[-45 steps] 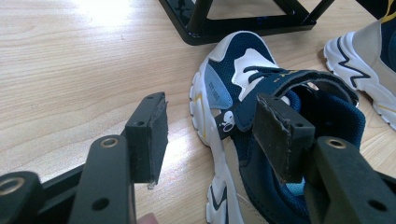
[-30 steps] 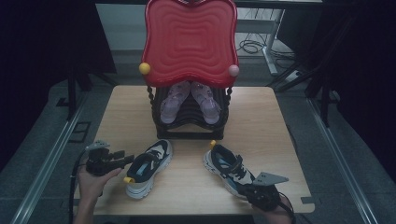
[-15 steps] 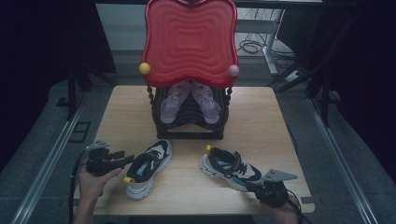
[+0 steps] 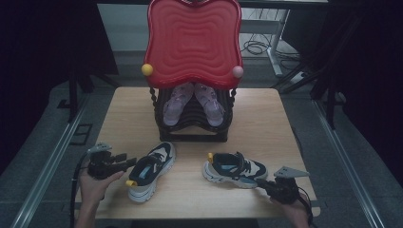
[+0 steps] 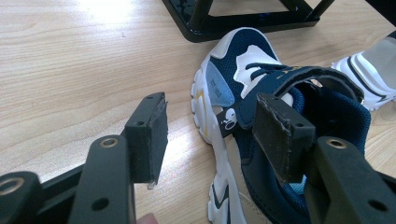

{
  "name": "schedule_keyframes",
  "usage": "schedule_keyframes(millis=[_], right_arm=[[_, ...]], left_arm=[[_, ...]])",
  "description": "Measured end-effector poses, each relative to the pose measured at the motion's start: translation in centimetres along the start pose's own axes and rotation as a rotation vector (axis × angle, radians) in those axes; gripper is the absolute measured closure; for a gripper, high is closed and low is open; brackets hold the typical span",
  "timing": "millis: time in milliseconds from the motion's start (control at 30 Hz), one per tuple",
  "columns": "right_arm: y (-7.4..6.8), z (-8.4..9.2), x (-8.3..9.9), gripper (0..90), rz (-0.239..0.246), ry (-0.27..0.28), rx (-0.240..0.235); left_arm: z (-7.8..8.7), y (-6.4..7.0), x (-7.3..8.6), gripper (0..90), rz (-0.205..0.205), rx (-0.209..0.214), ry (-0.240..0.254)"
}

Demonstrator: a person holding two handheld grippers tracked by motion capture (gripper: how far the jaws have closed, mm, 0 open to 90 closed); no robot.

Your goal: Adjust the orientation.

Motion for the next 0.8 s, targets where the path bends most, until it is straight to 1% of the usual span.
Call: schedule_keyframes(millis=[233,367,633,800], right_arm=[[2.3,-0.7,-1.2,89.4,-0.038,0.001,0.021],[3.2,-1.1,-2.0,89.4,-0.050,0.000,0.029],[4.2,-2.3,-3.5,89.4,-0.059,-0.006,0.034],[4.6,-3.3,-4.6,89.4,-0.055,-0.012,0.040]], left_arm=[[0.0,0.0,0.0,45.0,0.000,0.000,-0.001],[0.0,0.0,0.0,45.0,0.000,0.000,-0.002],[0.0,0.0,0.0,45.0,0.000,-0.002,-0.003],[0.0,-0.1,0.1,45.0,-0.001,-0.003,-0.005]])
Point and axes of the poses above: each handheld gripper's, and its own axes: z roughly backward along the jaws, x roughly out of its underside, y roughly to its right, the point moved 7 cm from there along -z, roughly forward along the jaws, and after that the axes turned 1 degree about -z, right-handed, at the moved point
